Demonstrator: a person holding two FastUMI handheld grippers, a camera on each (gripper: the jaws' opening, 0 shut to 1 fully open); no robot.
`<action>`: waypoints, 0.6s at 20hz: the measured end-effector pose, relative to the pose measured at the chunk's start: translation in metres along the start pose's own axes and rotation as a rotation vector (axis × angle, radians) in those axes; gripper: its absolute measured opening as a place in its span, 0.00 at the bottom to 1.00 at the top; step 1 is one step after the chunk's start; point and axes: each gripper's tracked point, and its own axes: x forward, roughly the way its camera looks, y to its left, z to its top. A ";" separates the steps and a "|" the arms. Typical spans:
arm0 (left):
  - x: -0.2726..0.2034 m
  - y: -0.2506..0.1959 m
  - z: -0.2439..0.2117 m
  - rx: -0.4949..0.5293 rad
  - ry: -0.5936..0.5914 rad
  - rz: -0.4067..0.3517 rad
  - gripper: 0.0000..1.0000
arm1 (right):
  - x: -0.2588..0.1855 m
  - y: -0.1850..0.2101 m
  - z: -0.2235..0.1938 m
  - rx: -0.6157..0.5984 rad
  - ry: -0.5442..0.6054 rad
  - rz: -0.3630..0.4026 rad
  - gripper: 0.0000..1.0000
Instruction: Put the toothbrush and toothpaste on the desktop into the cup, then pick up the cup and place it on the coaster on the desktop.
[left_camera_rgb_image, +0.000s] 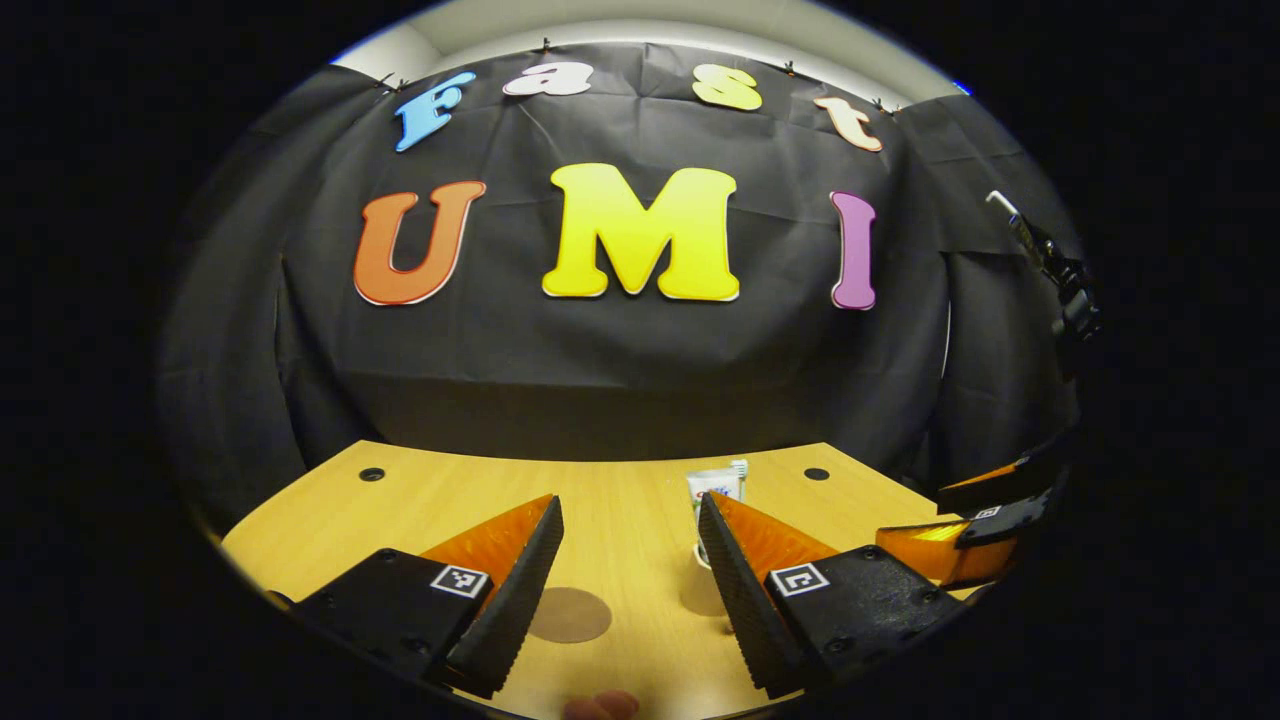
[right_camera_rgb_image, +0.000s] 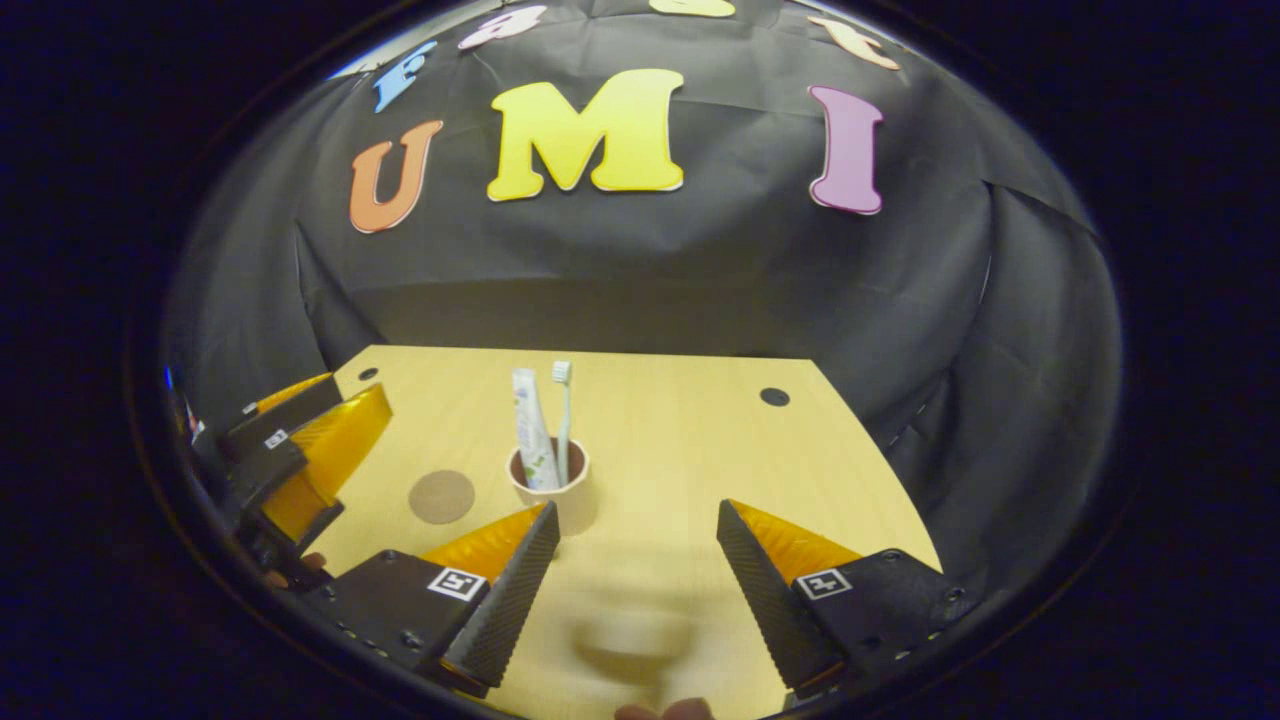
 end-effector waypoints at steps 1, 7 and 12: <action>-0.009 0.012 0.005 -0.005 0.008 0.021 0.87 | 0.000 0.011 0.005 -0.013 0.017 0.007 0.96; -0.051 0.064 0.032 -0.038 0.032 0.101 0.87 | 0.026 0.063 0.013 -0.092 0.172 0.048 0.98; -0.075 0.098 0.056 -0.022 0.021 0.160 0.87 | 0.060 0.076 -0.008 -0.093 0.361 0.043 0.96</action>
